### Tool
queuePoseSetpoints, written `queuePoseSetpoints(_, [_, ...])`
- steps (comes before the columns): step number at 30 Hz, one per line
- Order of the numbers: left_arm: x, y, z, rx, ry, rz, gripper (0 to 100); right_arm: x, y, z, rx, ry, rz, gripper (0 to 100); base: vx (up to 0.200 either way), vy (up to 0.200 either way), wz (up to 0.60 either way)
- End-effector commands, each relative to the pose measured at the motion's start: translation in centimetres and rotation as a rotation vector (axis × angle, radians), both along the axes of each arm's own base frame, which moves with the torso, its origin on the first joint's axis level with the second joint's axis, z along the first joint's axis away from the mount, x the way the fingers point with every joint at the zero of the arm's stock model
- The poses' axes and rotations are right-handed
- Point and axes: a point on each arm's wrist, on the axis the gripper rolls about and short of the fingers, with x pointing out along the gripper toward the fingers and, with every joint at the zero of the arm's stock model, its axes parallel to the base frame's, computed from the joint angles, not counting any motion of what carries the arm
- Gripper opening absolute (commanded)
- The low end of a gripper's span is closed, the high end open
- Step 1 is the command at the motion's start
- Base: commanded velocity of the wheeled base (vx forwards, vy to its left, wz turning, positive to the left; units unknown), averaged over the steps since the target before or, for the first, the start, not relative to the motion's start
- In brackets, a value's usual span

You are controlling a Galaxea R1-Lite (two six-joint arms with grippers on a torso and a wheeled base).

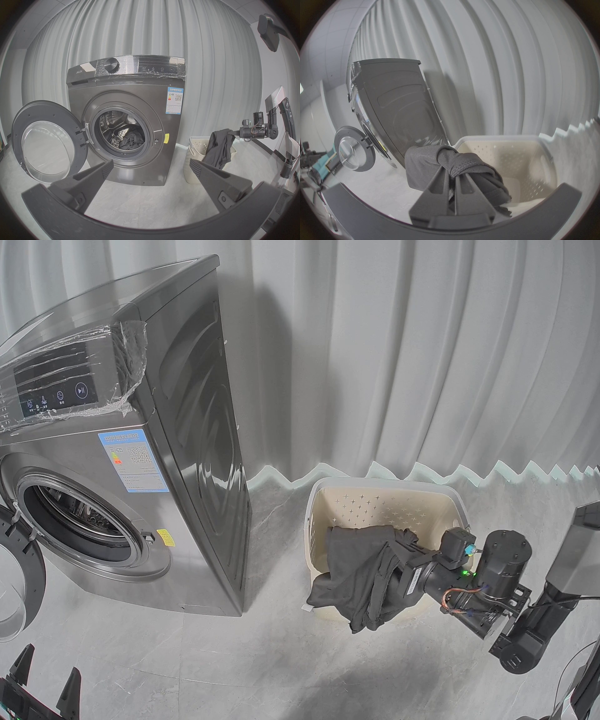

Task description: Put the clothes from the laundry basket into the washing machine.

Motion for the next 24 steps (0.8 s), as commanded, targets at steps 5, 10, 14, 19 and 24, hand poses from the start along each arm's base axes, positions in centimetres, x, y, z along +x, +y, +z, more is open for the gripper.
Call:
queuePoseSetpoints(5, [0.0,0.0,-0.4,0.011,0.0,-0.002,100,0.4,-3.2,4.7,-0.041,-0.168,-0.17,0,0.0,0.0,0.0])
queuePoseSetpoints(10, [0.0,0.0,-0.4,0.002,0.0,-0.002,100,0.3,-3.7,5.7,-0.086,-0.146,-0.205,0,0.0,0.0,0.0])
queuePoseSetpoints(14, [0.0,0.0,-0.4,-0.001,0.0,-0.002,100,-0.6,-4.0,7.0,-0.082,-0.15,-0.274,0,0.0,0.0,0.0])
queuePoseSetpoints(19, [0.0,0.0,-0.4,-0.001,0.0,-0.002,100,-1.7,-4.1,8.6,-0.055,-0.177,-0.296,0,0.0,0.0,0.0])
queuePoseSetpoints(24, [0.0,0.0,-0.4,0.0,0.0,-0.002,100,-2.2,-4.2,8.9,-0.046,-0.185,-0.289,0,0.0,0.0,0.0])
